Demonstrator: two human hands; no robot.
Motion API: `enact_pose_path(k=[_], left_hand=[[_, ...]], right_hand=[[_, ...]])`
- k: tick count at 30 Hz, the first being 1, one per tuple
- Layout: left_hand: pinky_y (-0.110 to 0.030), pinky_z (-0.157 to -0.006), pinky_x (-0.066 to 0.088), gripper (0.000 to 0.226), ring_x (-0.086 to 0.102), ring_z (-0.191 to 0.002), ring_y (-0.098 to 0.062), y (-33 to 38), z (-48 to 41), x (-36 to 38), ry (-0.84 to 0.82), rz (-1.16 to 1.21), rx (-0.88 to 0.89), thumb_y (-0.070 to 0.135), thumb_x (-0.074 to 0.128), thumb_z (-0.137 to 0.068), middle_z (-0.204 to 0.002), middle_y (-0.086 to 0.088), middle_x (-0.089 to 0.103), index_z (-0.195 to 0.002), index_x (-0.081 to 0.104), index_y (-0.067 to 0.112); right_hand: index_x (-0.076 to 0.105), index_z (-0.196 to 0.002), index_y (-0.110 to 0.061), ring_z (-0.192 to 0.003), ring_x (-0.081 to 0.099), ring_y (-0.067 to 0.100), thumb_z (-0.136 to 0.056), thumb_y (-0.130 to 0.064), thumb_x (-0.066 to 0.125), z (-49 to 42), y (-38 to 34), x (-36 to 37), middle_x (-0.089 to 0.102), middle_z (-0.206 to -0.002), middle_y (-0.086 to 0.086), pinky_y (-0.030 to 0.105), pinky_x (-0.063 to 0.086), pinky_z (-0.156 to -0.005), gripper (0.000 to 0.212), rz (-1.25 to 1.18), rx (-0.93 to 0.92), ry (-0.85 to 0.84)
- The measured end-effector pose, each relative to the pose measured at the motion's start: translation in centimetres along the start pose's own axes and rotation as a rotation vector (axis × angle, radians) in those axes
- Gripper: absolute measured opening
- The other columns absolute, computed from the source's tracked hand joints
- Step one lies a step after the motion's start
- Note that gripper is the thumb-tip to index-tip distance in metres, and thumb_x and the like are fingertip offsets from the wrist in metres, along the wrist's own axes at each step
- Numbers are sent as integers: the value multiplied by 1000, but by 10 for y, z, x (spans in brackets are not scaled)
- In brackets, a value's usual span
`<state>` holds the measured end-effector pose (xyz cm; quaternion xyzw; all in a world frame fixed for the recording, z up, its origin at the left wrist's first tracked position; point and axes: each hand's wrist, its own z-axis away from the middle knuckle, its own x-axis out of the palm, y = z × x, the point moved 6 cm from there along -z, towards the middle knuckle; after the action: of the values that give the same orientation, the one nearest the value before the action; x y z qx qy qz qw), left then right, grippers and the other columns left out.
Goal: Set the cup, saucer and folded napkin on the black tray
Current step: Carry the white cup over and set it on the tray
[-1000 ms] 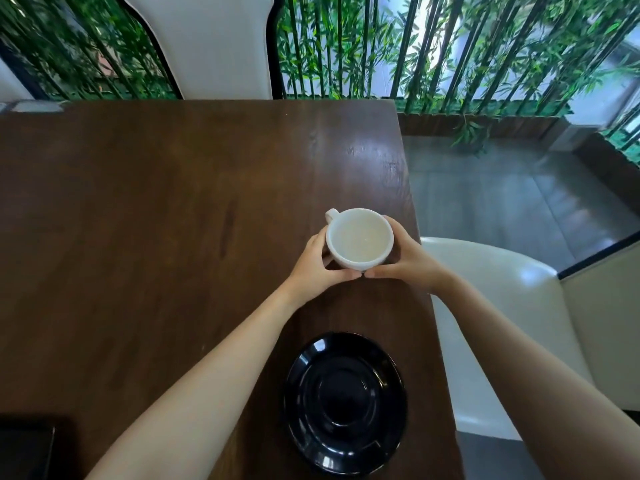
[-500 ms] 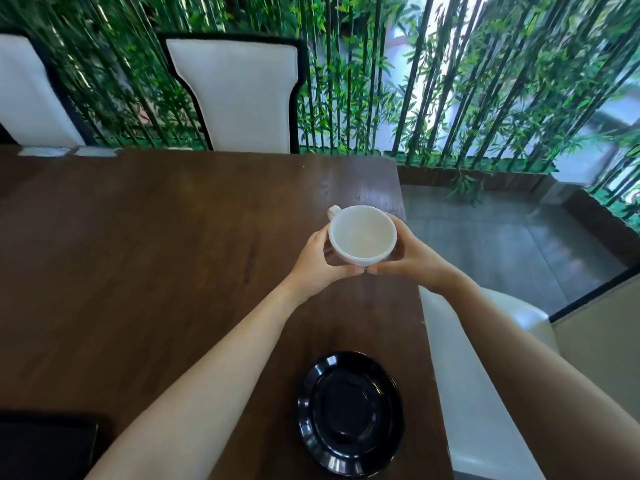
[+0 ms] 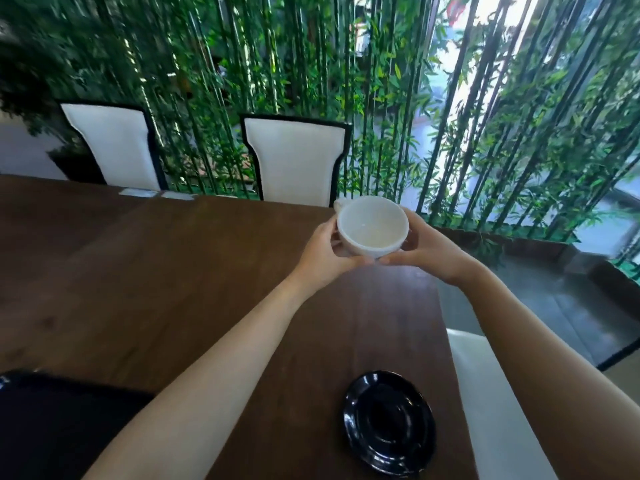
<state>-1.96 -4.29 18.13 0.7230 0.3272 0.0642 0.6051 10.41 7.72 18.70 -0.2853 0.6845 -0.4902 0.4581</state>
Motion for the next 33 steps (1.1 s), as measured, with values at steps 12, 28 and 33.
enact_pose_path(k=[12,28,33], left_hand=[[-5,-72,49,69,59,-91,15,50,88,-143,162,-65,69,19,88,-60,-105,16,61,-121,56,22],[-2,-78,45,69,49,-100,20,-21,272,-319,482,-202,-173,36,87,-56,-112,21,54,-113,48,37],[2,-71,42,72,51,-101,15,-58,314,-351,545,-201,-263,29,87,-58,-108,25,53,-115,45,41]], right_hand=[[42,-136,-26,-121,55,13,-59,-25,83,-3,-117,121,57,-130,-2,49,42,-105,88,28,-140,-69],[38,-138,-33,-123,50,2,-62,-30,85,-35,-149,371,54,-134,-15,15,44,-97,90,30,-237,-422],[32,-138,-40,-128,44,5,-66,-25,83,-48,-126,445,47,-139,-13,31,39,-106,89,-10,-180,-590]])
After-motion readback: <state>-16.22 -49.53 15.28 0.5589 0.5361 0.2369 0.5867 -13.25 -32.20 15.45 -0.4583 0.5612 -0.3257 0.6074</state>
